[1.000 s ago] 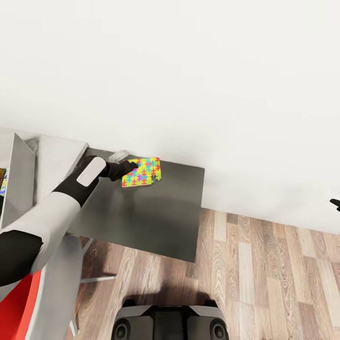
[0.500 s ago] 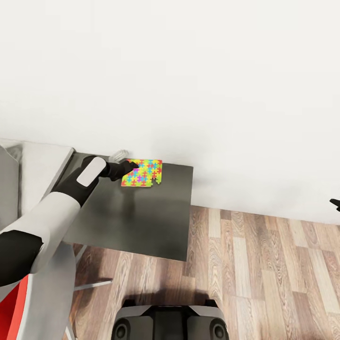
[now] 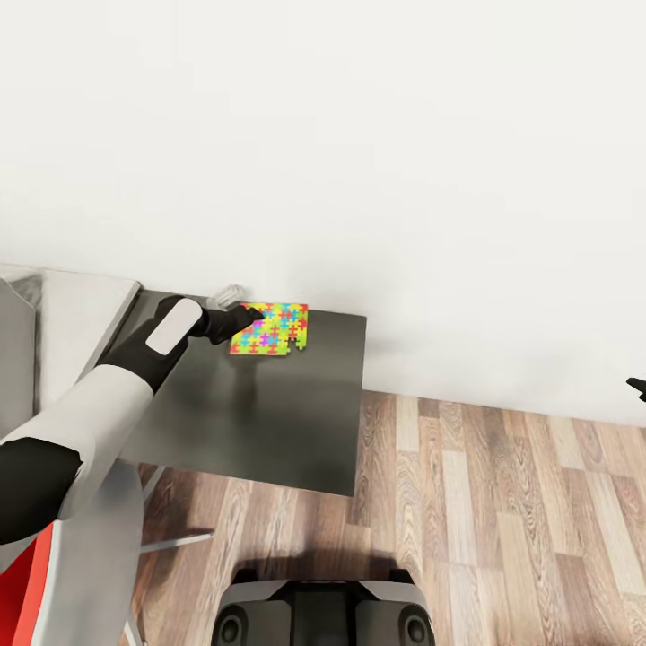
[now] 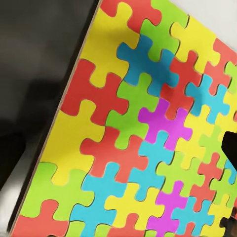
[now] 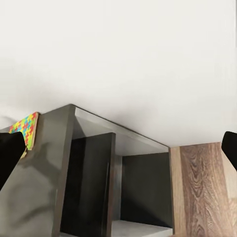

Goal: Put all the toys in the child's room - the three board games (two on the bed and one on the table), the two jigsaw puzzles on the table, and the tennis ball on the table - inside the toy box on the table in the child's room.

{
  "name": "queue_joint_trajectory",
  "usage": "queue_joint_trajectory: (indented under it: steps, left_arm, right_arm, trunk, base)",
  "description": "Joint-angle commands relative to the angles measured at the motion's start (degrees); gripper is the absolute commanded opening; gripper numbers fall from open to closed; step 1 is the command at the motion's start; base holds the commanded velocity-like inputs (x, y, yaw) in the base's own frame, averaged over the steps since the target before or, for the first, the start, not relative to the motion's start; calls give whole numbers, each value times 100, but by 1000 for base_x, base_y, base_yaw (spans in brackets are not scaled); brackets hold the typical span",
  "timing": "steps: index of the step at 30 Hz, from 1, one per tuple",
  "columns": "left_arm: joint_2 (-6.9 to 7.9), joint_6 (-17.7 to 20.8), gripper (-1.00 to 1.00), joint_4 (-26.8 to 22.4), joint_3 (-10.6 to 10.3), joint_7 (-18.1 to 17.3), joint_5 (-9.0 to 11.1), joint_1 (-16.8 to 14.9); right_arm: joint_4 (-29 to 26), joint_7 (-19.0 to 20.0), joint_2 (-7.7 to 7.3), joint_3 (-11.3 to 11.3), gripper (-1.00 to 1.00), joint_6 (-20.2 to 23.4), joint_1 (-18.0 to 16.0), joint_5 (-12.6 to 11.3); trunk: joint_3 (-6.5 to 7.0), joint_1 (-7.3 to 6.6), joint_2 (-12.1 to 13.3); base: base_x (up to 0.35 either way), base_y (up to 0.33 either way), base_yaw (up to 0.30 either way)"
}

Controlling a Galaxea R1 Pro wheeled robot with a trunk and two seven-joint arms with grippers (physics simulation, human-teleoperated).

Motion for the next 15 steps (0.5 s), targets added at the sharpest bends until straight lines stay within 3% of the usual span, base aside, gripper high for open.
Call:
queue_joint_trajectory:
  steps: [1, 15]
  left_arm:
    - [6, -21, 100, -10, -35, 52, 184, 3]
    - [-21, -22, 100, -18, -41, 52, 184, 3]
  right_arm:
    - [0, 37, -1, -6, 100, 25, -6, 30]
    - [0, 39, -1, -6, 100, 25, -6, 30]
  trunk:
    - [-9, 14, -6]
    - [-9, 14, -6]
  base:
    - [0, 0, -59]
    - [0, 0, -202]
